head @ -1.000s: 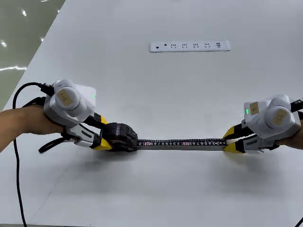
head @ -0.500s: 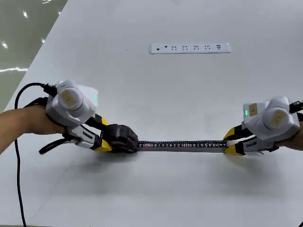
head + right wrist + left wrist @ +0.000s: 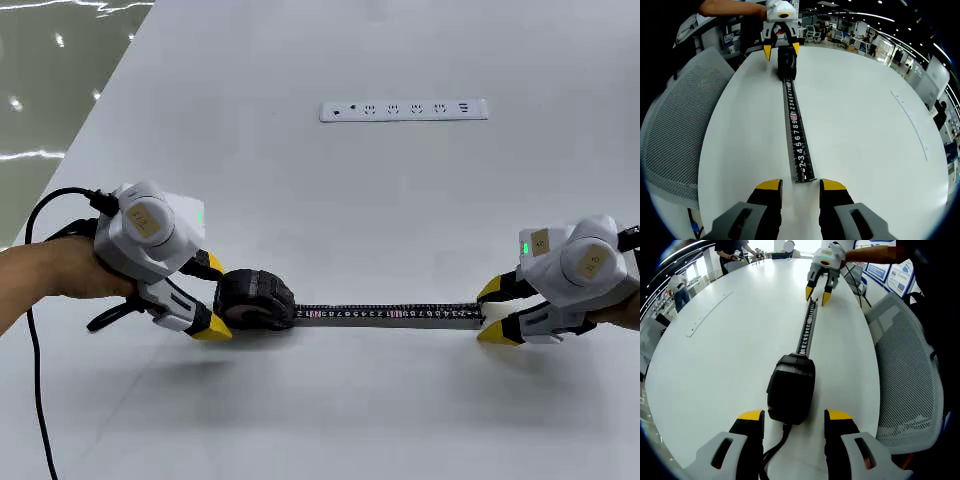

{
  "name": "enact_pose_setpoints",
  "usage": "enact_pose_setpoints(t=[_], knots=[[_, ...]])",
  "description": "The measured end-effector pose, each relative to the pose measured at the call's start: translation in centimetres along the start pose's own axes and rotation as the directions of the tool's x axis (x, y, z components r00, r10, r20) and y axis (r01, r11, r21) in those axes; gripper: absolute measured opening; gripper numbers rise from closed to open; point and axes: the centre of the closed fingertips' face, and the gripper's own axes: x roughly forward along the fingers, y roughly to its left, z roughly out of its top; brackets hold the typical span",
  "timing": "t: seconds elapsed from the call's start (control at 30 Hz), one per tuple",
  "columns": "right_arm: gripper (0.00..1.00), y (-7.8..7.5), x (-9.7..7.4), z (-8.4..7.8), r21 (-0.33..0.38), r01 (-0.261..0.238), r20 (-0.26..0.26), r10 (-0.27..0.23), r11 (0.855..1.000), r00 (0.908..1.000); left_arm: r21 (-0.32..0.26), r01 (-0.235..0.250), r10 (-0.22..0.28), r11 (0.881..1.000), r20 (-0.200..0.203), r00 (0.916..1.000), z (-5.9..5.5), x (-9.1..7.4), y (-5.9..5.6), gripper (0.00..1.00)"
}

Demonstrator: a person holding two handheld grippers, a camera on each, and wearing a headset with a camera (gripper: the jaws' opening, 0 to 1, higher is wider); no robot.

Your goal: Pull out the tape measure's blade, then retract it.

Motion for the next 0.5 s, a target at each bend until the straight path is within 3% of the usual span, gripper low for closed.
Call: enact_pose_setpoints(t=[0.5], knots=[[0.39,1.2,-1.0,-0.3,0.042,0.023,0.020,-0.024,0.999,0.9995,-0.057,-0.016,0.017,0.998,0.026,0.9995,-0.5,-0.4,-1.7,0.62]])
